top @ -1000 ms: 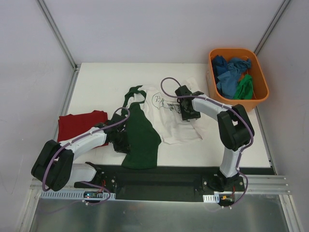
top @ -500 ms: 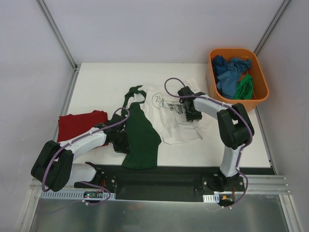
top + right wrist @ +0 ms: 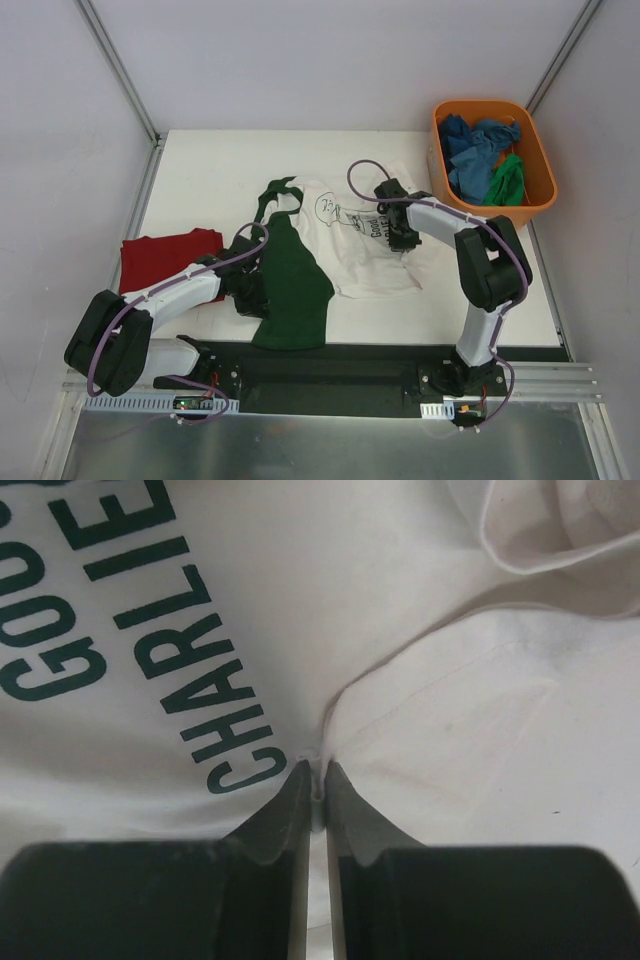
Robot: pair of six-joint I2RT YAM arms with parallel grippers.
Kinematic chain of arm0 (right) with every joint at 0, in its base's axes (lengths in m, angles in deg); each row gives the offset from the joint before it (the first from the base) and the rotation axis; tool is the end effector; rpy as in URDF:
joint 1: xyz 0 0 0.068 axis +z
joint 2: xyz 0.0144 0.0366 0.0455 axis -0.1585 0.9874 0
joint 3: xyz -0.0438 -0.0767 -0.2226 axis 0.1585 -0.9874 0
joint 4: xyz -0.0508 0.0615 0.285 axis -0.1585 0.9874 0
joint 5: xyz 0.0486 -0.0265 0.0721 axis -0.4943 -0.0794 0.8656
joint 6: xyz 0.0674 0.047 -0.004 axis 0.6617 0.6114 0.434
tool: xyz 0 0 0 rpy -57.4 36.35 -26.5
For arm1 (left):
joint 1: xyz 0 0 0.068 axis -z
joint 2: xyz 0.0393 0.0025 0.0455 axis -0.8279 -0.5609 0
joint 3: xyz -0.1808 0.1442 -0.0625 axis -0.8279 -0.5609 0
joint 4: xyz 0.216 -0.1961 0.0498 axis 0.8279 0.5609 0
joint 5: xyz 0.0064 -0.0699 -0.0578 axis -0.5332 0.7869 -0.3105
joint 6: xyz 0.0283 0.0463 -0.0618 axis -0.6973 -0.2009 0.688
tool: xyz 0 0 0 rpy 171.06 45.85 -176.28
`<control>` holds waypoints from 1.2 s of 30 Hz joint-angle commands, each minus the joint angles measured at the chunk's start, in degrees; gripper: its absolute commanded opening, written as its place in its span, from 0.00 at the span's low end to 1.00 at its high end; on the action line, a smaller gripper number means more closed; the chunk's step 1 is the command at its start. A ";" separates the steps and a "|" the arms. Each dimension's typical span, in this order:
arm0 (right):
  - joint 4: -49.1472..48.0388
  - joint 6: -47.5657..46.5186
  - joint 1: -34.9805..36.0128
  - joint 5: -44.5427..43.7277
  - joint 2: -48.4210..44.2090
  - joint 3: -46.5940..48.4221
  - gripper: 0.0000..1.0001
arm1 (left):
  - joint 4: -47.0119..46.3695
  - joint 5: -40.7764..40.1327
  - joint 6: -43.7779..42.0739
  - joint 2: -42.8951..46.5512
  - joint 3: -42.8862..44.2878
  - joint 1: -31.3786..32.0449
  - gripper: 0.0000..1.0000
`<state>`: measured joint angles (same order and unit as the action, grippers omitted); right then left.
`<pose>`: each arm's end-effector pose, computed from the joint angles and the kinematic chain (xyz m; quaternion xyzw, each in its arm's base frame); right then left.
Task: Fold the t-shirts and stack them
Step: Flatten the tshirt out
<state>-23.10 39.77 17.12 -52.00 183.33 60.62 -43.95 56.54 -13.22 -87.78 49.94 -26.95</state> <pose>0.3697 0.1522 0.0810 -0.1279 0.9580 -0.1307 0.2207 0.2219 -0.1408 0.0659 -0.0945 0.9673 -0.2111 0.1042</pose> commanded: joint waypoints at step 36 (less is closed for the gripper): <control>3.94 -3.14 -5.85 14.17 -12.73 -10.07 0.24 | 7.95 -9.22 -1.30 9.76 4.49 0.34 0.00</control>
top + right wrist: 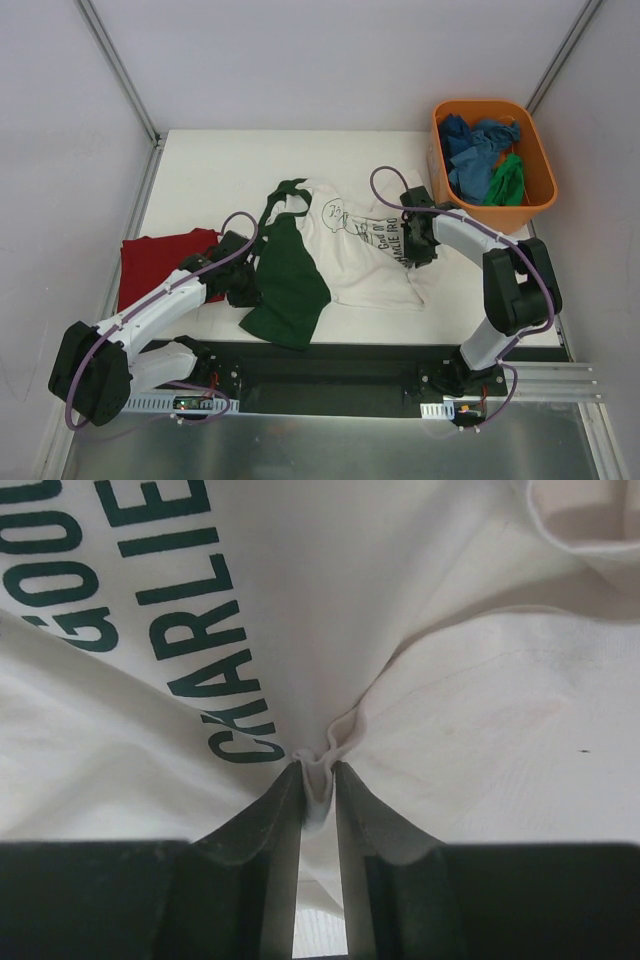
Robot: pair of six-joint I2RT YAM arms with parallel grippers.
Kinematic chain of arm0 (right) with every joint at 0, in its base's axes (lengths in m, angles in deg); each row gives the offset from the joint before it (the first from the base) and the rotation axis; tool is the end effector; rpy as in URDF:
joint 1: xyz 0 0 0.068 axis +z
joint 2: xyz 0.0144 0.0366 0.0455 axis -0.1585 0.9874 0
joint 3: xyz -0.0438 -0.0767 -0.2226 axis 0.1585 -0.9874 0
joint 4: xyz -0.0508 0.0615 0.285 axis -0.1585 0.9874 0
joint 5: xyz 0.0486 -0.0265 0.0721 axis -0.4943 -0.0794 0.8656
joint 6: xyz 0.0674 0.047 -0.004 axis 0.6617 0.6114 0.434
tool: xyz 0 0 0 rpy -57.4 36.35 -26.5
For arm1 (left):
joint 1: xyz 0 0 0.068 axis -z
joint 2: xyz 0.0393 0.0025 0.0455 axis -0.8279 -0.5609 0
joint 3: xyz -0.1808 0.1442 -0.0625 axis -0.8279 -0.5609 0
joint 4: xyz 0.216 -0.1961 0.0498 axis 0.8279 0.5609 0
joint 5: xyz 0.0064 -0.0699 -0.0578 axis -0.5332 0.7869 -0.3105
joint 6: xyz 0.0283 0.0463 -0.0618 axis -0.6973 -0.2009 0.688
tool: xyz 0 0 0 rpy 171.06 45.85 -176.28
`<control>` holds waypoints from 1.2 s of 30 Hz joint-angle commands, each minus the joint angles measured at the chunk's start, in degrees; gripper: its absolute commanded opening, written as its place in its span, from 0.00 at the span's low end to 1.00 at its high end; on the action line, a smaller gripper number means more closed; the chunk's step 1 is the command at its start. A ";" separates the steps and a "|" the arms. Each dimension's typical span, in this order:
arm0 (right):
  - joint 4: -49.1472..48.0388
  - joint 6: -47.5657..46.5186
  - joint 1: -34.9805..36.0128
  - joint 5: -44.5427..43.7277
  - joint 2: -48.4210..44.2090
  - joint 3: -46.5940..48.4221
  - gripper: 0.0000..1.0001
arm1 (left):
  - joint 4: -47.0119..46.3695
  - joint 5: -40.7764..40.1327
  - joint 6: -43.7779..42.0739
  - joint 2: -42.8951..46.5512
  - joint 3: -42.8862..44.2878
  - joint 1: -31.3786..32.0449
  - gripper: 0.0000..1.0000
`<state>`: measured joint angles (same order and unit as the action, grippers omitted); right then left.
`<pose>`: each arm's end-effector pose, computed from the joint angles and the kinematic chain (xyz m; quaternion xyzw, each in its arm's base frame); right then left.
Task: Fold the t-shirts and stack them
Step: Flatten the tshirt out
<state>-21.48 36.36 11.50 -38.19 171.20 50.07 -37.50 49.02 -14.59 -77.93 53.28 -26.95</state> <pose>0.3368 0.1157 0.0934 -0.1327 0.9727 -0.0323 0.1875 0.2294 -0.1344 0.1187 -0.0930 0.9583 -0.1906 0.1915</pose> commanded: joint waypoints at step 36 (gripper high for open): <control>13.31 -3.07 -2.60 -4.91 -8.06 4.44 0.01 | 1.68 -3.10 -0.36 -1.16 4.56 0.34 0.00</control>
<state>-11.54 34.20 10.08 -41.29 167.90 52.67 -37.05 47.47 -14.59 -80.50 54.73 -26.95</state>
